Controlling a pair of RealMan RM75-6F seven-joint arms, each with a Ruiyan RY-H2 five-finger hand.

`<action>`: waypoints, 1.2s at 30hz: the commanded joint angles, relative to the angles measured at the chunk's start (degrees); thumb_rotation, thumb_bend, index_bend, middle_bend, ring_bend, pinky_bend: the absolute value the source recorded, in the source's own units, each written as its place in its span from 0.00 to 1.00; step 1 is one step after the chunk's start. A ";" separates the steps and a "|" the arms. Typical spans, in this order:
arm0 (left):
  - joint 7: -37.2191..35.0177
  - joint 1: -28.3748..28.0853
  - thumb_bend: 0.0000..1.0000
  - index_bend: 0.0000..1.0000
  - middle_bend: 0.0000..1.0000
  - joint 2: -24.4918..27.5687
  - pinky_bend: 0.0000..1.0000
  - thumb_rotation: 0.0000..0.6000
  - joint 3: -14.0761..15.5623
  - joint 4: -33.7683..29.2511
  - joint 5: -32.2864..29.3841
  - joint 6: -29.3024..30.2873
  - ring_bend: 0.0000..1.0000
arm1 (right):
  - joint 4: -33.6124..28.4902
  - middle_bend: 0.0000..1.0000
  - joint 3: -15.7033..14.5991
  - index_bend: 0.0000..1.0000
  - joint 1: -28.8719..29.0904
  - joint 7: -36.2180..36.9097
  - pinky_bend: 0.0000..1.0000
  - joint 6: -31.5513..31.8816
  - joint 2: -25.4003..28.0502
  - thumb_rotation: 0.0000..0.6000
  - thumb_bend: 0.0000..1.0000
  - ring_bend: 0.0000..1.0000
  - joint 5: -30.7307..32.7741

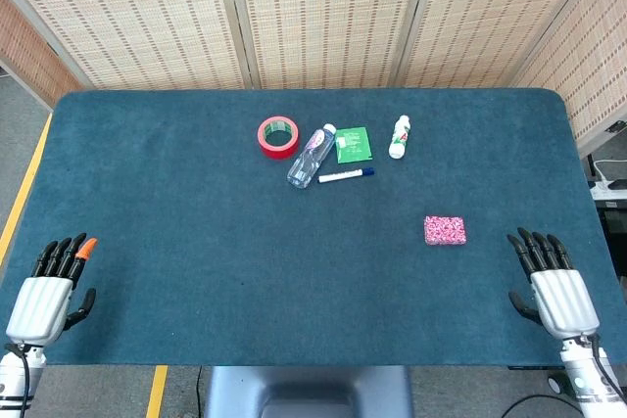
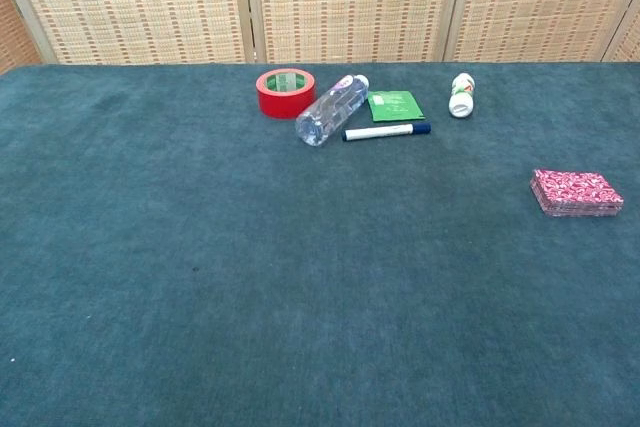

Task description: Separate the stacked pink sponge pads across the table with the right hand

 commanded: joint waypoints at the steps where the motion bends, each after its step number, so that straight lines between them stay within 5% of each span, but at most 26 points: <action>1: 0.19 -0.07 0.45 0.00 0.00 0.00 0.07 1.00 0.09 -0.06 -0.08 -0.24 0.00 | -0.03 0.00 0.10 0.00 0.19 -0.48 0.00 -0.33 -0.28 1.00 0.24 0.00 0.26; 13: -1.02 -0.75 0.46 0.00 0.00 0.76 0.07 1.00 0.67 -1.03 0.21 -1.87 0.00 | 5.35 0.00 3.33 0.00 4.50 2.19 0.00 -4.86 -3.56 1.00 0.24 0.00 2.41; 18: -1.68 -0.88 0.46 0.00 0.00 1.62 0.07 1.00 0.81 -1.54 -0.17 -2.52 0.00 | 5.66 0.06 5.32 0.12 10.17 0.79 0.00 -12.49 -2.29 1.00 0.24 0.00 3.95; 28: -3.84 -0.01 0.46 0.00 0.00 2.32 0.07 1.00 0.55 -1.61 1.14 0.44 0.00 | 9.65 0.20 7.49 0.26 17.00 -6.20 0.00 -17.98 -7.02 1.00 0.24 0.00 6.19; 36: -4.68 0.06 0.46 0.00 0.00 2.90 0.08 1.00 1.15 -1.82 1.28 -0.21 0.00 | 14.48 0.20 8.16 0.16 19.16 -9.51 0.00 -23.21 -11.27 1.00 0.24 0.00 14.50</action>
